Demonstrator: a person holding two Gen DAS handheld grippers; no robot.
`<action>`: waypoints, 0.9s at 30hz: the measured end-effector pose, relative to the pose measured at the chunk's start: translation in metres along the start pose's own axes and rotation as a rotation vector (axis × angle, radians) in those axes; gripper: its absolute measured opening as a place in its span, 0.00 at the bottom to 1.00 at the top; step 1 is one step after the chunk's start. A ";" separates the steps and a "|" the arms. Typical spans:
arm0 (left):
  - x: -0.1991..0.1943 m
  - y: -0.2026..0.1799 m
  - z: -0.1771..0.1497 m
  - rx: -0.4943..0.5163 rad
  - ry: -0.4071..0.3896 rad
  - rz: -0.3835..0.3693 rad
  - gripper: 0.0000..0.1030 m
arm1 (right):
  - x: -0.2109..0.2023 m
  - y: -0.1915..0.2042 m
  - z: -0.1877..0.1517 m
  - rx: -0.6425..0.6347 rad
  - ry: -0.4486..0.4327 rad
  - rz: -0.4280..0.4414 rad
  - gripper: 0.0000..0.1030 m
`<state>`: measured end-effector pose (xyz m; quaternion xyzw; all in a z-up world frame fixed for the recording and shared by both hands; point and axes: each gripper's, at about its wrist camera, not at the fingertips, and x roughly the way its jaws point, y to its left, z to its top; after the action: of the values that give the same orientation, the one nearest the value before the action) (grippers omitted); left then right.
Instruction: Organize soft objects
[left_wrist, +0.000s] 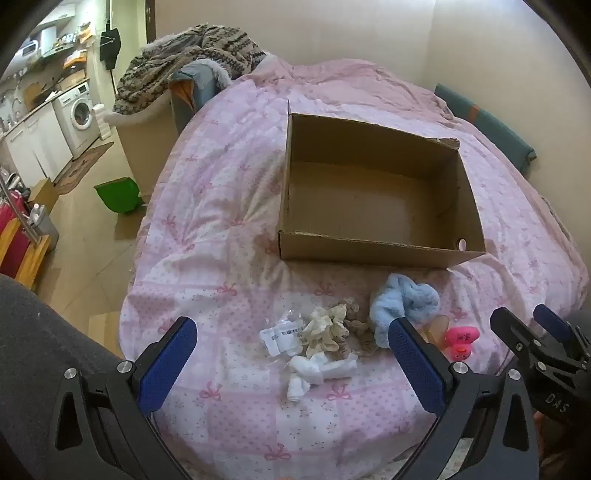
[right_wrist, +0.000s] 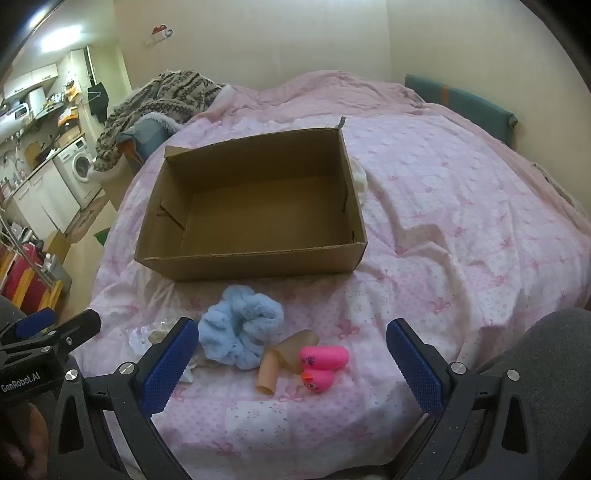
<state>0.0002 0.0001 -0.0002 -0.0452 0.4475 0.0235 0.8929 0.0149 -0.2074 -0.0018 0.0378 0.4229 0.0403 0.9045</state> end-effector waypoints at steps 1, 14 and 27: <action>0.000 0.000 0.000 -0.001 0.001 0.001 1.00 | 0.000 0.000 0.000 -0.005 -0.001 -0.006 1.00; 0.003 0.004 0.001 -0.008 0.009 0.001 1.00 | 0.001 0.000 0.000 -0.002 -0.001 -0.015 1.00; 0.004 0.002 -0.001 -0.008 0.012 0.002 1.00 | 0.002 0.000 0.000 0.001 0.006 -0.014 1.00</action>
<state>0.0011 0.0019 -0.0040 -0.0484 0.4525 0.0257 0.8901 0.0163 -0.2076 -0.0031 0.0353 0.4257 0.0339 0.9035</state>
